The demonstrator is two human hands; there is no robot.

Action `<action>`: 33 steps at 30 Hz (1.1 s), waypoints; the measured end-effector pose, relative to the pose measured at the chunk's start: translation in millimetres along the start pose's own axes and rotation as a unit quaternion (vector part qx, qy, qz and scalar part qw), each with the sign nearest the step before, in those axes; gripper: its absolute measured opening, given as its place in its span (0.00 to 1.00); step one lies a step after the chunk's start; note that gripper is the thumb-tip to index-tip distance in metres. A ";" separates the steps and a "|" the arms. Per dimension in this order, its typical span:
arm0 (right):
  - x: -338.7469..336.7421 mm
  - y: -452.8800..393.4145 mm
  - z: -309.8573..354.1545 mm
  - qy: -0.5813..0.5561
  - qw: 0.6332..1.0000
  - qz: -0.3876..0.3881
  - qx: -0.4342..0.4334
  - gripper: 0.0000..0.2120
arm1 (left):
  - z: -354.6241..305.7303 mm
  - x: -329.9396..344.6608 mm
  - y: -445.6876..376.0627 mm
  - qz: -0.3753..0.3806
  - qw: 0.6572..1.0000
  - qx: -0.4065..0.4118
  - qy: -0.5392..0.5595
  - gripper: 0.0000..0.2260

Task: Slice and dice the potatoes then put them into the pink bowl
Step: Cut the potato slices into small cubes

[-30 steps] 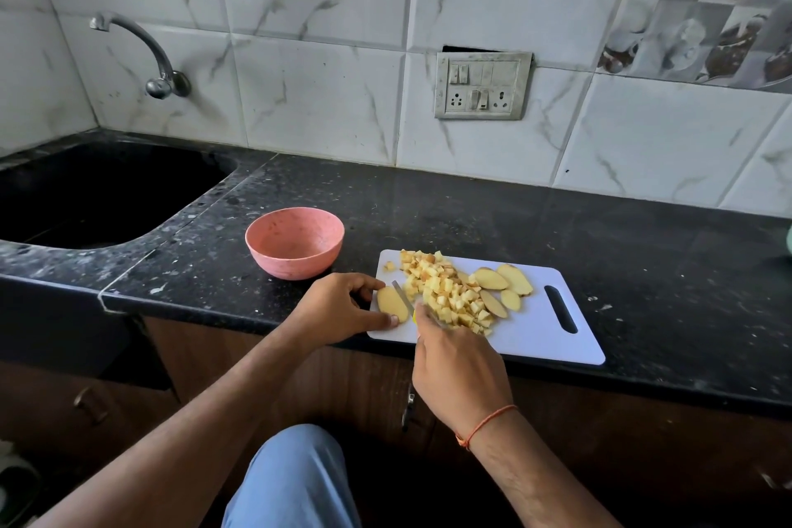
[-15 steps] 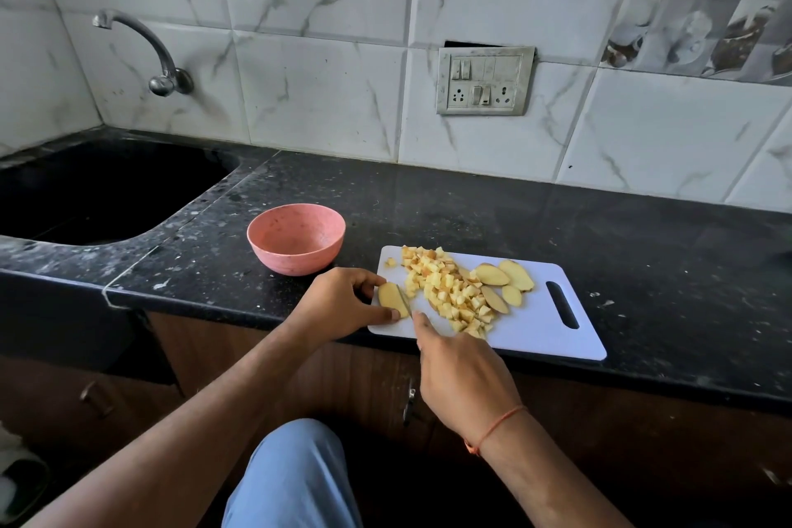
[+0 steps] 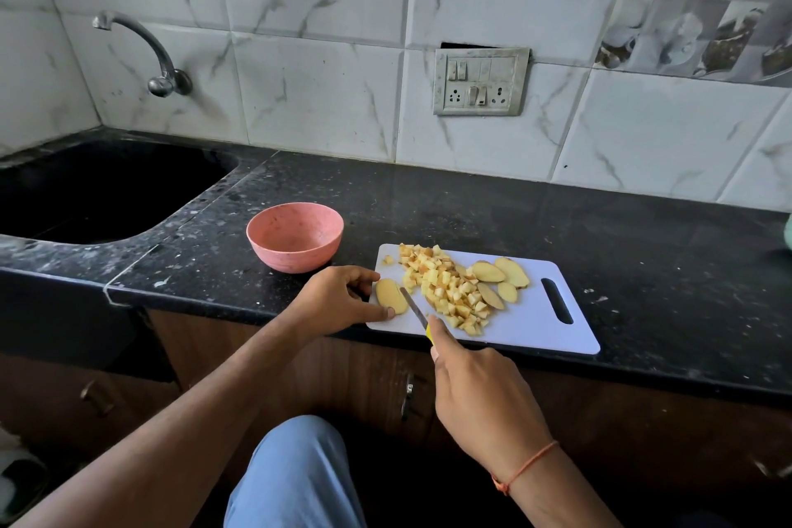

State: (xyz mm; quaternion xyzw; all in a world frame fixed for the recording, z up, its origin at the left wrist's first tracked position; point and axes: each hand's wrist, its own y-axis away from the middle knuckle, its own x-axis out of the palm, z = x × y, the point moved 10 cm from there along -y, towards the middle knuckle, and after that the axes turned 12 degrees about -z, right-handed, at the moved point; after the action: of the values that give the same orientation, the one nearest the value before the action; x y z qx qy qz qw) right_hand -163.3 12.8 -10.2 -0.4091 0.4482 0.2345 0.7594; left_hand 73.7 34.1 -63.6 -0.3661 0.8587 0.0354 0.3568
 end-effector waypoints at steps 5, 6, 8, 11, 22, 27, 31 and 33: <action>17.6 -25.1 6.4 0.013 1.000 -0.012 -0.015 0.26 | 2.1 -0.2 0.0 -0.007 1.000 -0.010 0.014 0.28; 22.2 -28.9 6.5 0.017 1.000 -0.005 -0.016 0.26 | 2.6 0.1 -0.3 -0.008 1.000 -0.011 0.015 0.28; 31.3 -35.5 7.2 0.021 1.000 0.007 -0.016 0.27 | 3.3 0.4 -1.0 -0.008 1.000 -0.012 0.017 0.28; 38.4 -44.6 7.9 0.025 1.000 0.015 -0.012 0.27 | 2.1 1.4 -1.6 -0.007 1.000 -0.012 0.016 0.27; 42.5 -39.3 7.2 0.043 0.998 0.044 -0.015 0.28 | 1.3 -2.0 -1.7 -0.026 0.999 -0.017 0.008 0.26; 24.7 0.6 1.9 0.037 0.998 0.057 -0.005 0.28 | -0.9 -3.4 0.6 -0.034 0.999 -0.015 0.010 0.26; 14.3 16.6 -6.9 0.011 0.998 0.054 0.011 0.28 | -0.8 -3.1 1.6 -0.029 0.999 -0.017 0.014 0.28; 7.1 18.0 -6.3 -0.009 0.999 0.042 0.018 0.26 | -1.1 -2.9 1.7 -0.023 1.000 -0.016 0.013 0.28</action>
State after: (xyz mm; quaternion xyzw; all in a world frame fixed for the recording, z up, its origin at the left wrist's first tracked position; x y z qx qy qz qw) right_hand -175.9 17.5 -25.4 -0.3745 0.4619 0.2616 0.7603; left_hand 73.3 36.8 -61.3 -0.3919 0.8541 0.0364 0.3401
